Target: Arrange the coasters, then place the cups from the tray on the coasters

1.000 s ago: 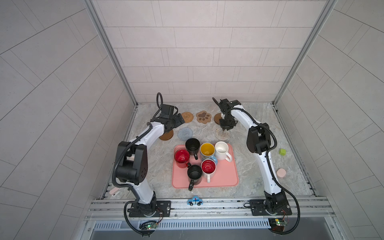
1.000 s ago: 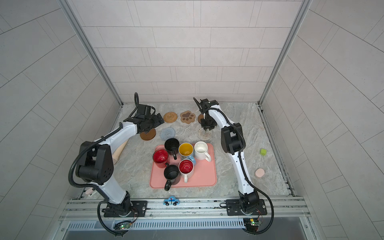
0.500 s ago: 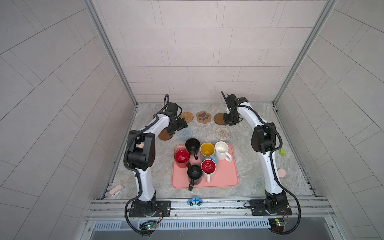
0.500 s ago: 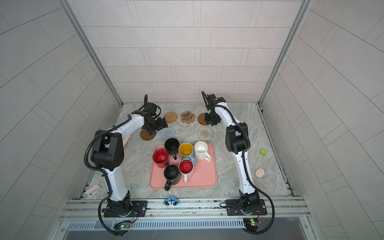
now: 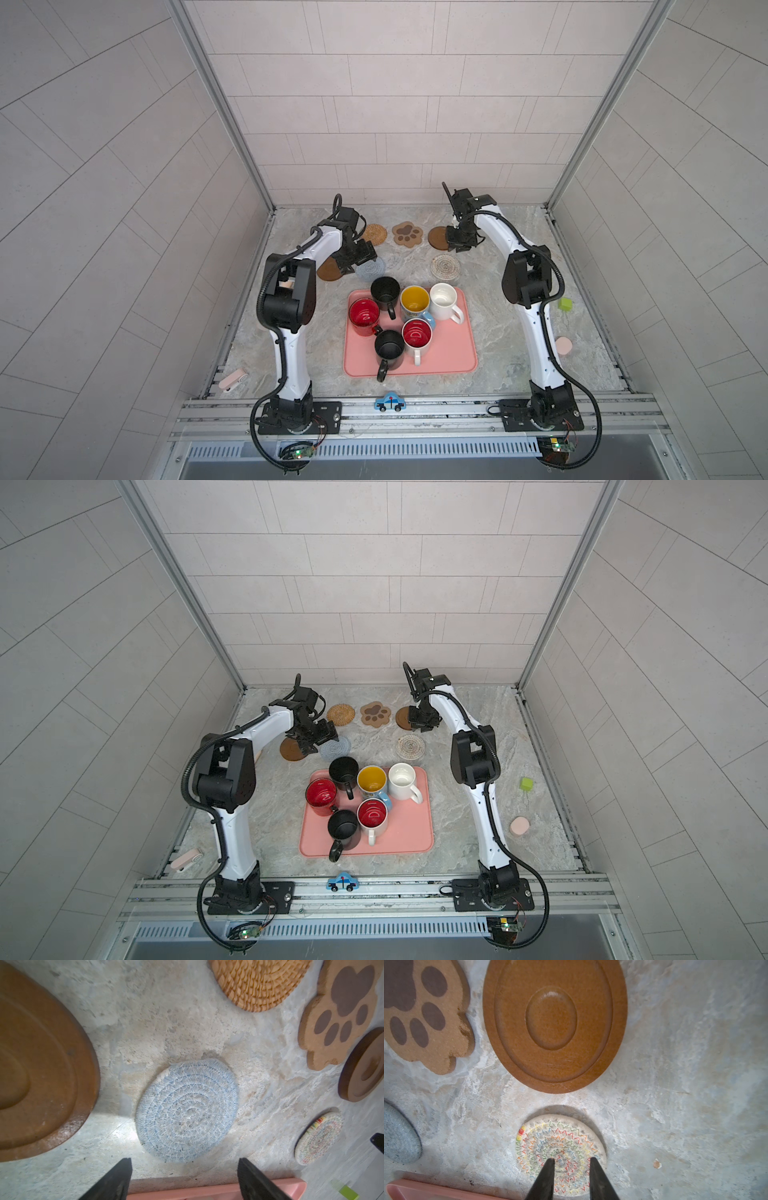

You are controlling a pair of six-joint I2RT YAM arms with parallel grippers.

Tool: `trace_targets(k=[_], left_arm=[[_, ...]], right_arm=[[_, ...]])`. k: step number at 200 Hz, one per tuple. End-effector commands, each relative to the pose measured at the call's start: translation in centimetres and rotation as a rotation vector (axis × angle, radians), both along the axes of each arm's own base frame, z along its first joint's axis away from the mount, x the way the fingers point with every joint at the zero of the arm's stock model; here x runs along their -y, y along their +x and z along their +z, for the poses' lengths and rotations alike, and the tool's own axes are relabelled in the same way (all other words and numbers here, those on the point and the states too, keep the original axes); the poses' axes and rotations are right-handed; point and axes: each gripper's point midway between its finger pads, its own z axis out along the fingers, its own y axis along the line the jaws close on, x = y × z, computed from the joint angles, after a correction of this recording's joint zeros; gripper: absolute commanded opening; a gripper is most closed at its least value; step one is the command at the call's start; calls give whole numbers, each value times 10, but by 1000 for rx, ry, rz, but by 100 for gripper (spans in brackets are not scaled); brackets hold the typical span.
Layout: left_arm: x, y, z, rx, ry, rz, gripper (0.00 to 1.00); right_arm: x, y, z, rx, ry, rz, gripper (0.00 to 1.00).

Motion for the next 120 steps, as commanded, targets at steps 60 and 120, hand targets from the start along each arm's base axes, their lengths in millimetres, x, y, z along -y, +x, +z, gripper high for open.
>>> trace_targets(k=[60,120], left_arm=[[12,6,-5,9,-28,-65,74],[26,16,-12,16,-85,-111,71]], right_arm=[[0,-2,17,27,12,-14,32],[1,-5,15,13,8,-10,32]])
